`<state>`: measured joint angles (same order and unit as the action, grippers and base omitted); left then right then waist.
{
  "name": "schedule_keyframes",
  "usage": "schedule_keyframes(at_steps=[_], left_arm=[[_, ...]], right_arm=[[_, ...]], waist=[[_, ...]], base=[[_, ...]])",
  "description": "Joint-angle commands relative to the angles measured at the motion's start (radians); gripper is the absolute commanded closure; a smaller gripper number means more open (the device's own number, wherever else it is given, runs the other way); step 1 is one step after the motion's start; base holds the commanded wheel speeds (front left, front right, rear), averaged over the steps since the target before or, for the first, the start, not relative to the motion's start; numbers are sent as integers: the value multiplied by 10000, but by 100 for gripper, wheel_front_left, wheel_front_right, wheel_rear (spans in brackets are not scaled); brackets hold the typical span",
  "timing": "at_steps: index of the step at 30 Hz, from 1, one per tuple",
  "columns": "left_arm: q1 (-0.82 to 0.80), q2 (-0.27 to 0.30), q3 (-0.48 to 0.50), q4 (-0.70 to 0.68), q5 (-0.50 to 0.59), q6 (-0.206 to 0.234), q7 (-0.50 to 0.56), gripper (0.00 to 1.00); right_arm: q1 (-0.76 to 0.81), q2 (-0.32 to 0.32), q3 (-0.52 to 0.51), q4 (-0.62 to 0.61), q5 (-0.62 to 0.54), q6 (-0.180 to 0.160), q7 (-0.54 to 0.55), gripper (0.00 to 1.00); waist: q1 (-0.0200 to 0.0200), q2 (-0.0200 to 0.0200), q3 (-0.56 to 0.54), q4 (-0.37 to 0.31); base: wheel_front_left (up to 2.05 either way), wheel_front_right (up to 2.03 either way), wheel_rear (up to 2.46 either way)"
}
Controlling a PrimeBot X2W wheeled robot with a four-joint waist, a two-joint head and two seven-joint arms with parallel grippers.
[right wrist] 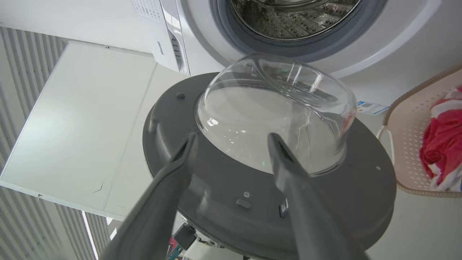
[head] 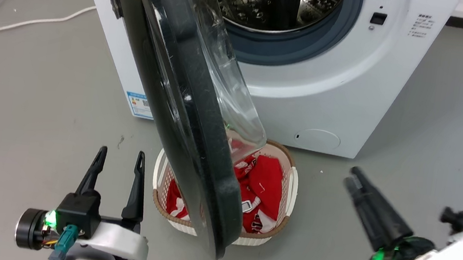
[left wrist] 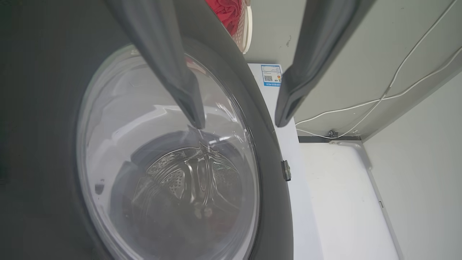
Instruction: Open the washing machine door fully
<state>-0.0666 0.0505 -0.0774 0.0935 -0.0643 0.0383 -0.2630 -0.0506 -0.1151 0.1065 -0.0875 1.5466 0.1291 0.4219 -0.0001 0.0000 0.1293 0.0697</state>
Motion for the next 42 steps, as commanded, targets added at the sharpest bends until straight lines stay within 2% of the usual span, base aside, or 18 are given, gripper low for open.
schedule_keyframes(at_steps=[1, 6, 11, 12, 14, 16, 19, 21, 26, 30, 42], left_arm=[[224, -3, 28, -4, 68, 5, -28, 0], [512, -3, 38, 10, 79, -3, -28, 0], [734, -5, 37, 43, 92, -23, -28, 0], [764, -3, 28, 65, 87, -23, -28, 0], [851, -2, 25, 97, 88, -37, -28, 0], [873, -5, 19, 111, 78, -32, -28, 0], [940, -5, 45, 95, 69, 8, -28, 0], [980, -3, 53, 93, 63, 22, -28, 0], [1046, -3, 54, 78, 71, 37, -28, 0], [1083, -3, 54, 75, 88, 50, -28, 0], [1203, -3, 67, 96, 117, 73, -27, 0]], right_arm=[[266, 127, -305, -231, -280, 27, -647, 0], [518, 26, -803, -751, -2036, 27, -3060, 0], [730, -501, -580, -337, -5053, 27, -6193, 0], [774, -578, -515, -134, -5648, 27, -6493, 0], [827, -480, -626, 181, -6880, 26, -6805, 0], [802, -485, -849, 246, -8611, 26, -6867, 0], [1035, 88, -1195, 135, -10927, 18, -6862, 0], [1106, 237, -1337, -39, -12227, 15, -6866, 0], [1467, 609, -1549, -66, -14027, 17, -6868, 0], [1713, 638, -1668, 64, -14285, 13, -6869, 0], [2164, 663, -1680, 684, -13836, 15, -6871, 0]], waist=[[1, 0, -226, -59], [1, 0, -563, -138], [1, 0, -867, -201], [1, 0, -924, -198], [1, 0, -1032, -197], [1, 0, -1135, -191], [1, 0, -1210, -200], [1, 0, -1246, -196], [1, 0, -1324, -186], [1, 0, -1350, -180], [1, 0, -1336, -163]], base=[[0, 0, 0], [0, 0, 0], [0, 0, 0], [0, 0, 0], [0, 0, 0], [0, 0, 0], [0, 0, 0], [0, 0, 0], [0, 0, 0], [0, 0, 0], [0, 0, 0]])
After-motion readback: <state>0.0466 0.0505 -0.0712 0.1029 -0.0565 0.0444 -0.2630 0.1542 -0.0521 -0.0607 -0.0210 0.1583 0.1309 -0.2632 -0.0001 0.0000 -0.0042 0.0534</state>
